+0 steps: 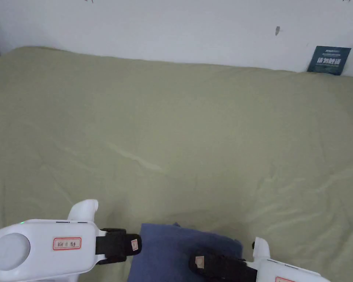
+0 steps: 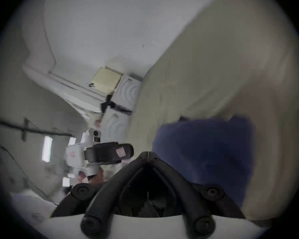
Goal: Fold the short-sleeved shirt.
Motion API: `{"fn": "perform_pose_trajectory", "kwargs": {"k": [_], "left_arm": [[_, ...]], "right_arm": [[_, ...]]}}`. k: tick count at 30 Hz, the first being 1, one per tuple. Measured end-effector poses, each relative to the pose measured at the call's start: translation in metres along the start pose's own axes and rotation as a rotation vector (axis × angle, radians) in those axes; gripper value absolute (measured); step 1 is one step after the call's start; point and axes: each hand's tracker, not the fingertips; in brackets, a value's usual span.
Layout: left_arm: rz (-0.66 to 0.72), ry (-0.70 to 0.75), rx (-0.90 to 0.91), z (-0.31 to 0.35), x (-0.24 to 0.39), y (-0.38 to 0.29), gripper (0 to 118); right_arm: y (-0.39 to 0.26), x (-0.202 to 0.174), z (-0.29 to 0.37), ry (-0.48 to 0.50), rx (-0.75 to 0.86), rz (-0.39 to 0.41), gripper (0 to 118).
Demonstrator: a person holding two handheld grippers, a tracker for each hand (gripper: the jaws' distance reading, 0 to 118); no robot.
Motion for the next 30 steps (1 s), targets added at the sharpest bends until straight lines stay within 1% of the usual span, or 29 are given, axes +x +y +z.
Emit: {"fn": "perform_pose_trajectory", "kwargs": {"k": [1, 2, 3, 4, 5, 6, 7, 8, 10, 11, 13, 16, 18, 19, 20, 21, 22, 23, 24, 25, 26, 27, 30], "left_arm": [[0.006, 0.005, -0.011, -0.002, -0.008, 0.004, 0], [0.008, 0.015, -0.031, -0.006, -0.014, 0.008, 0], [0.006, 0.019, -0.045, -0.009, -0.02, 0.011, 0], [-0.01, 0.009, -0.067, -0.012, -0.026, 0.014, 1], [-0.007, 0.013, -0.076, -0.016, -0.031, 0.016, 19], [-0.013, 0.0, -0.086, -0.019, -0.037, 0.019, 58], [-0.011, -0.044, -0.124, -0.026, -0.043, 0.022, 109], [0.017, -0.069, -0.175, -0.038, -0.05, 0.025, 117], [0.055, -0.133, -0.205, -0.052, -0.057, 0.029, 115], [0.05, -0.178, -0.231, -0.062, -0.059, 0.029, 115], [0.03, -0.224, -0.282, -0.086, -0.058, 0.025, 115], [0.03, -0.328, -0.265, -0.1, -0.053, 0.024, 114], [0.095, -0.362, -0.292, -0.104, -0.053, 0.025, 105], [0.082, -0.378, -0.301, -0.105, -0.052, 0.025, 100], [0.051, -0.287, -0.292, -0.107, -0.049, 0.024, 92], [0.005, -0.173, -0.288, -0.111, -0.047, 0.022, 54], [0.002, -0.188, -0.289, -0.112, -0.047, 0.02, 25], [0.067, -0.257, -0.292, -0.109, -0.049, 0.023, 25], [0.069, -0.256, -0.283, -0.102, -0.047, 0.025, 25], [0.034, -0.251, -0.264, -0.094, -0.044, 0.027, 25], [0.024, -0.246, -0.245, -0.086, -0.044, 0.031, 25], [0.027, -0.239, -0.237, -0.077, -0.044, 0.036, 25], [0.019, -0.206, -0.179, -0.03, -0.066, 0.063, 25]], "right_arm": [[0.0, 0.019, -0.004, -0.024, -0.024, -0.03, 0], [0.001, 0.04, -0.006, 0.009, -0.05, -0.068, 0], [0.001, 0.051, -0.002, 0.104, -0.031, -0.12, 0], [0.003, 0.051, 0.005, 0.198, -0.007, -0.156, 0], [0.007, 0.05, 0.01, 0.208, -0.001, -0.172, 0], [0.009, 0.046, 0.009, 0.16, -0.014, -0.143, 0], [0.011, 0.046, 0.008, 0.144, -0.043, -0.118, 0], [0.012, 0.047, 0.007, 0.13, -0.069, -0.093, 0], [0.017, 0.049, 0.01, 0.14, -0.066, -0.115, 0], [0.019, 0.05, 0.011, 0.141, -0.067, -0.121, 0], [0.02, 0.052, 0.012, 0.14, -0.067, -0.124, 0], [0.021, 0.051, 0.013, 0.131, -0.062, -0.131, 0], [0.022, 0.046, 0.013, 0.109, -0.057, -0.126, 0], [0.022, 0.043, 0.013, 0.089, -0.055, -0.12, 0], [0.023, 0.04, 0.013, 0.068, -0.052, -0.11, 0], [0.024, 0.037, 0.014, 0.05, -0.051, -0.098, 0], [0.024, 0.032, 0.014, 0.018, -0.049, -0.073, 0], [0.025, 0.025, 0.014, -0.014, -0.05, -0.05, 0], [0.025, 0.018, 0.016, -0.029, -0.052, -0.018, 0], [0.025, 0.01, 0.018, -0.036, -0.048, 0.018, 0], [0.026, 0.002, 0.022, -0.024, -0.043, 0.04, 0], [0.027, -0.005, 0.024, -0.02, -0.043, 0.045, 0], [0.033, -0.028, 0.032, -0.057, -0.014, 0.14, 0]]}}
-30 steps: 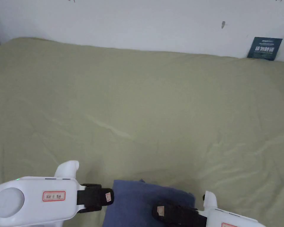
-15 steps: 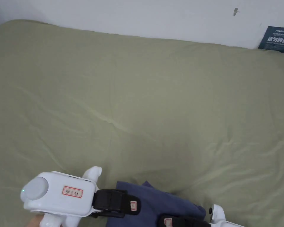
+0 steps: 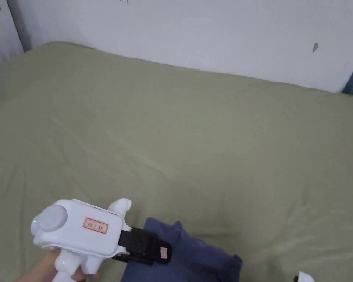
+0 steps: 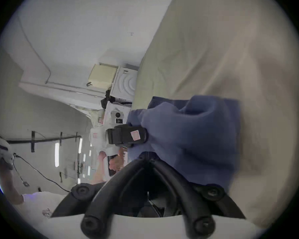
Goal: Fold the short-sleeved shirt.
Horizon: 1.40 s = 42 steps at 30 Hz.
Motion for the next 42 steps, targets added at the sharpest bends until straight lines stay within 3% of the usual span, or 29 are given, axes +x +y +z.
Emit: {"fn": "perform_pose_trajectory", "kwargs": {"k": [2, 3, 8, 15, 16, 17, 20, 21, 29, 30, 31, 32, 33, 34, 39, 42], "left_arm": [[0.004, 0.081, 0.047, 0.05, -0.019, 0.014, 25], [0.01, 0.122, 0.066, 0.074, -0.031, 0.021, 25], [0.104, 0.308, 0.156, 0.192, -0.099, 0.058, 25], [0.162, 0.362, 0.163, 0.245, -0.147, 0.091, 25], [0.145, 0.372, 0.162, 0.242, -0.145, 0.1, 36], [0.146, 0.39, 0.162, 0.243, -0.145, 0.103, 63], [0.13, 0.479, 0.21, 0.25, -0.14, 0.113, 94], [0.137, 0.485, 0.24, 0.254, -0.136, 0.115, 116], [0.116, 0.567, 0.366, 0.268, -0.085, 0.085, 118], [0.09, 0.588, 0.401, 0.261, -0.071, 0.079, 116], [0.051, 0.588, 0.436, 0.253, -0.055, 0.071, 102], [0.049, 0.557, 0.464, 0.241, -0.037, 0.062, 75], [0.047, 0.535, 0.478, 0.227, -0.021, 0.057, 25], [0.028, 0.541, 0.497, 0.207, -0.003, 0.05, 0], [-0.141, 0.458, 0.626, 0.116, 0.119, 0.013, 0], [-0.312, 0.553, 0.762, 0.057, 0.199, -0.014, 0]], "right_arm": [[-0.002, 0.004, -0.002, 0.014, 0.012, 0.017, 0], [-0.016, -0.038, -0.01, 0.019, 0.017, 0.026, 0], [0.0, -0.045, -0.012, -0.002, 0.034, 0.068, 0], [0.014, -0.037, -0.015, -0.039, 0.057, 0.078, 0], [0.016, -0.037, -0.016, -0.047, 0.057, 0.081, 0], [0.017, -0.04, -0.019, -0.05, 0.054, 0.081, 0], [0.018, -0.041, -0.021, -0.055, 0.045, 0.09, 0], [0.018, -0.043, -0.021, -0.052, 0.04, 0.094, 0], [0.02, -0.06, 0.005, -0.053, 0.084, 0.161, 0], [0.021, -0.066, 0.012, -0.059, 0.105, 0.183, 0], [0.022, -0.072, 0.02, -0.076, 0.136, 0.207, 0], [0.024, -0.08, 0.029, -0.096, 0.166, 0.237, 0], [0.025, -0.088, 0.038, -0.136, 0.205, 0.27, 0], [0.026, -0.098, 0.047, -0.183, 0.249, 0.315, 0], [0.027, -0.16, 0.077, -0.448, 0.451, 0.584, 0], [0.024, -0.199, 0.083, -0.657, 0.607, 0.763, 1]]}}
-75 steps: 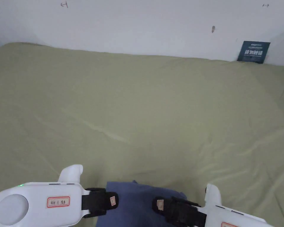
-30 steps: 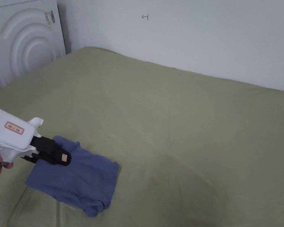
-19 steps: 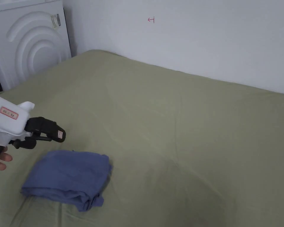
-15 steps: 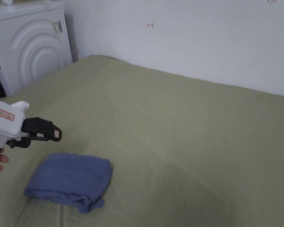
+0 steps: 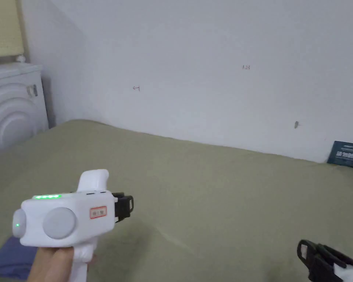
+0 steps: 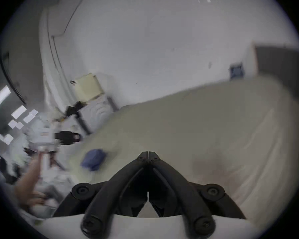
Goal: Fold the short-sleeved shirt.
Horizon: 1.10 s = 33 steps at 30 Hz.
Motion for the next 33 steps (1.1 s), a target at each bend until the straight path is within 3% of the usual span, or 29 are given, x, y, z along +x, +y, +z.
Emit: {"fn": "perform_pose_trajectory", "kwargs": {"k": [3, 5, 8, 13, 17, 28, 29, 30, 31, 32, 33], "left_arm": [[-0.121, 0.096, 0.205, 0.014, 0.08, -0.015, 0], [-0.165, 0.125, 0.333, 0.023, 0.118, -0.019, 0], [-0.38, 0.222, 0.414, 0.025, 0.158, -0.021, 0], [-0.332, 0.143, 0.381, 0.032, 0.174, -0.013, 0], [-0.312, 0.113, 0.375, 0.039, 0.172, -0.01, 0], [-0.297, 0.105, 0.389, 0.045, 0.167, -0.004, 0], [-0.298, 0.103, 0.384, 0.045, 0.166, -0.004, 7], [-0.299, 0.108, 0.382, 0.045, 0.167, -0.004, 14], [-0.298, 0.111, 0.378, 0.045, 0.166, -0.004, 36], [-0.293, 0.117, 0.378, 0.044, 0.166, -0.004, 72], [-0.291, 0.127, 0.378, 0.043, 0.165, -0.004, 108]], "right_arm": [[0.023, -0.019, 0.009, -0.254, 0.118, 0.202, 1], [0.035, -0.024, 0.02, -0.344, 0.207, 0.255, 1], [0.051, -0.022, 0.04, -0.345, 0.291, 0.206, 1], [0.064, -0.023, 0.062, -0.356, 0.322, 0.229, 1], [0.068, -0.02, 0.069, -0.344, 0.33, 0.202, 1], [0.067, -0.027, 0.068, -0.324, 0.318, 0.206, 1], [0.067, -0.026, 0.067, -0.325, 0.316, 0.207, 3], [0.067, -0.026, 0.066, -0.325, 0.31, 0.208, 16], [0.068, -0.026, 0.065, -0.325, 0.302, 0.206, 52], [0.066, -0.025, 0.064, -0.333, 0.313, 0.199, 73], [0.066, -0.025, 0.063, -0.344, 0.318, 0.197, 77]]}}
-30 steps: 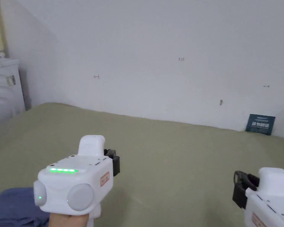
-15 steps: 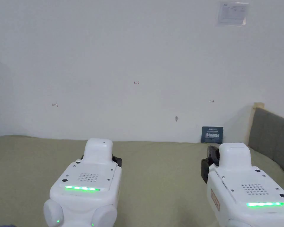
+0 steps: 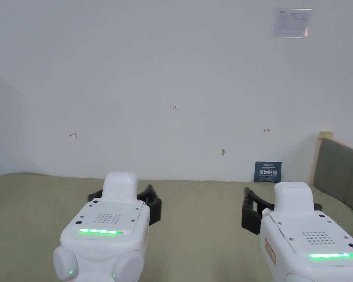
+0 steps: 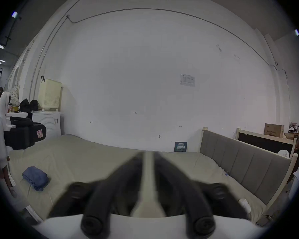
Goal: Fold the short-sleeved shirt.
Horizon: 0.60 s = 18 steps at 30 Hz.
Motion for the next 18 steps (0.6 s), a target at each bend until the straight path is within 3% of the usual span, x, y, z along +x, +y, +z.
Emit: {"fn": "perform_pose_trajectory", "kwargs": {"k": [1, 6, 10, 14, 18], "left_arm": [[-0.003, 0.011, -0.013, -0.003, -0.001, -0.001, 118], [-0.05, 0.028, -0.024, 0.0, 0.0, 0.003, 118], [-0.018, -0.057, -0.093, -0.003, 0.002, 0.009, 118], [-0.035, 0.07, -0.11, 0.0, 0.011, 0.014, 118], [0.046, -0.017, -0.12, 0.005, 0.001, 0.018, 118]], "right_arm": [[0.002, 0.0, 0.0, 0.001, 0.001, -0.004, 77], [0.002, 0.002, -0.002, -0.011, -0.029, 0.007, 77], [0.002, 0.0, 0.001, 0.007, -0.031, 0.008, 77], [0.004, -0.001, 0.004, 0.016, -0.025, 0.012, 77], [0.004, -0.001, 0.006, 0.027, -0.032, 0.003, 77]]}}
